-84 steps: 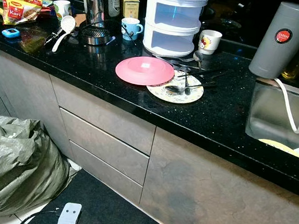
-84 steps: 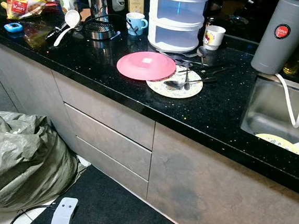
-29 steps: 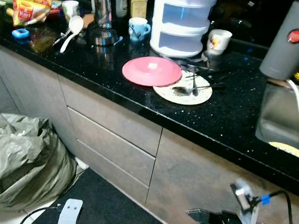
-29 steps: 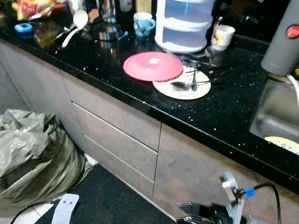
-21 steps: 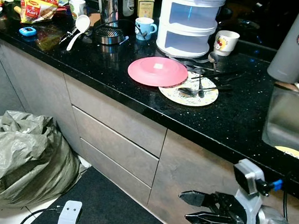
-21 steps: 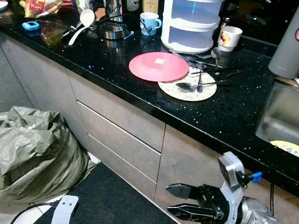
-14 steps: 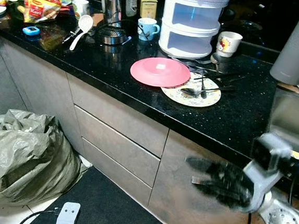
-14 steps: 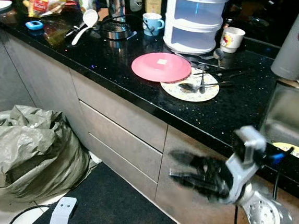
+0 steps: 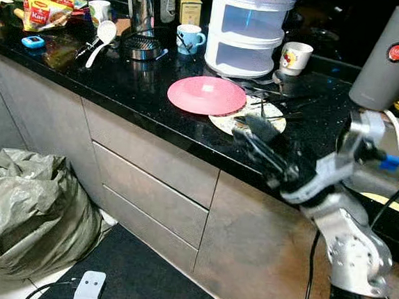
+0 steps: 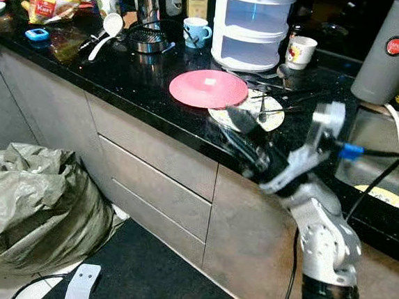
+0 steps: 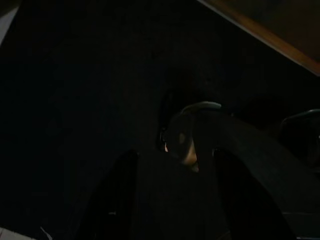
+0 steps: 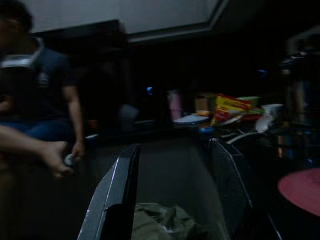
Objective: Kitchen organization
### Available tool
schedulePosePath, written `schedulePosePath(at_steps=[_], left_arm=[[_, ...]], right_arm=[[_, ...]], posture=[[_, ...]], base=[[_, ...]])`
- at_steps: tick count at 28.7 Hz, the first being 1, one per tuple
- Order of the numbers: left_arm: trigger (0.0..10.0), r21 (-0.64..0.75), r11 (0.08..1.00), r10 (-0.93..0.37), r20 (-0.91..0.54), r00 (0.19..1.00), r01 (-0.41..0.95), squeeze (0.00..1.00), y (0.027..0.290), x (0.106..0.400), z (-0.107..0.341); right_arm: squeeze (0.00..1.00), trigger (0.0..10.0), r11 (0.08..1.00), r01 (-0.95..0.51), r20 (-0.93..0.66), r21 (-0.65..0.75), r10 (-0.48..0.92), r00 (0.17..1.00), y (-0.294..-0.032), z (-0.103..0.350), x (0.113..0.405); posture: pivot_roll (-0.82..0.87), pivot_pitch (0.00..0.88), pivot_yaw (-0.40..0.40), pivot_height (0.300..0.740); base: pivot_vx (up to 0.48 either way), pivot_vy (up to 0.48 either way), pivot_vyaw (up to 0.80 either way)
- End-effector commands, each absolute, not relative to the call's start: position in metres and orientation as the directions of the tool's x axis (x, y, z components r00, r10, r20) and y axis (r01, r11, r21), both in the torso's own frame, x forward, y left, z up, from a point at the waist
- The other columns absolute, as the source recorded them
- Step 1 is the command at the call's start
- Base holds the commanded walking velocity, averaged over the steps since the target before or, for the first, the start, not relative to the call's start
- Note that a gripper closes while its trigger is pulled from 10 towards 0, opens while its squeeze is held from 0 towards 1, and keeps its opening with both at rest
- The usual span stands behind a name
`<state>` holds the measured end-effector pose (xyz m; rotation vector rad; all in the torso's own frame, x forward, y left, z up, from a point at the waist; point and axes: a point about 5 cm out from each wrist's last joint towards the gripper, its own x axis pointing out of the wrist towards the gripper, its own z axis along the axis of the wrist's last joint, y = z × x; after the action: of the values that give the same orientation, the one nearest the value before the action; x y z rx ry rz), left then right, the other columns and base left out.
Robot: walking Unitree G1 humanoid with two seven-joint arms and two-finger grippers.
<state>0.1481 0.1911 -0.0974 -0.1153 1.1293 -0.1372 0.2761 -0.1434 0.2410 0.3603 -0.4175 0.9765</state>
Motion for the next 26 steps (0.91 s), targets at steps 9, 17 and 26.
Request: schedulePosePath(at_steps=[9, 17, 26], left_arm=[[10.0, -0.14, 0.989, -0.148, -0.893, 0.426, 0.052, 0.0, 0.2, 0.15, -0.096], [10.0, -0.154, 0.988, -0.151, -0.879, 0.453, 0.031, 0.0, 0.201, 0.154, -0.093], [10.0, -0.18, 0.983, -0.17, -0.873, 0.457, 0.023, 0.0, 0.195, 0.157, -0.093]], right_arm=[[0.0, 10.0, 0.6, -0.793, 0.488, 0.104, 0.664, 0.567, -0.117, 0.243, 0.284], [0.0, 10.0, 0.686, -0.721, 0.456, 0.097, 0.613, 0.645, -0.117, 0.242, 0.292], [0.0, 10.0, 0.711, -0.703, 0.382, 0.034, 0.64, 0.666, -0.108, 0.239, 0.298]], posture=[[-0.01, 0.0, 0.016, 0.74], [0.02, 0.0, 0.016, 0.74], [0.02, 0.0, 0.004, 0.74]], base=[[0.0, 0.0, 0.0], [0.0, 0.0, 0.0], [0.322, 0.0, 0.0]])
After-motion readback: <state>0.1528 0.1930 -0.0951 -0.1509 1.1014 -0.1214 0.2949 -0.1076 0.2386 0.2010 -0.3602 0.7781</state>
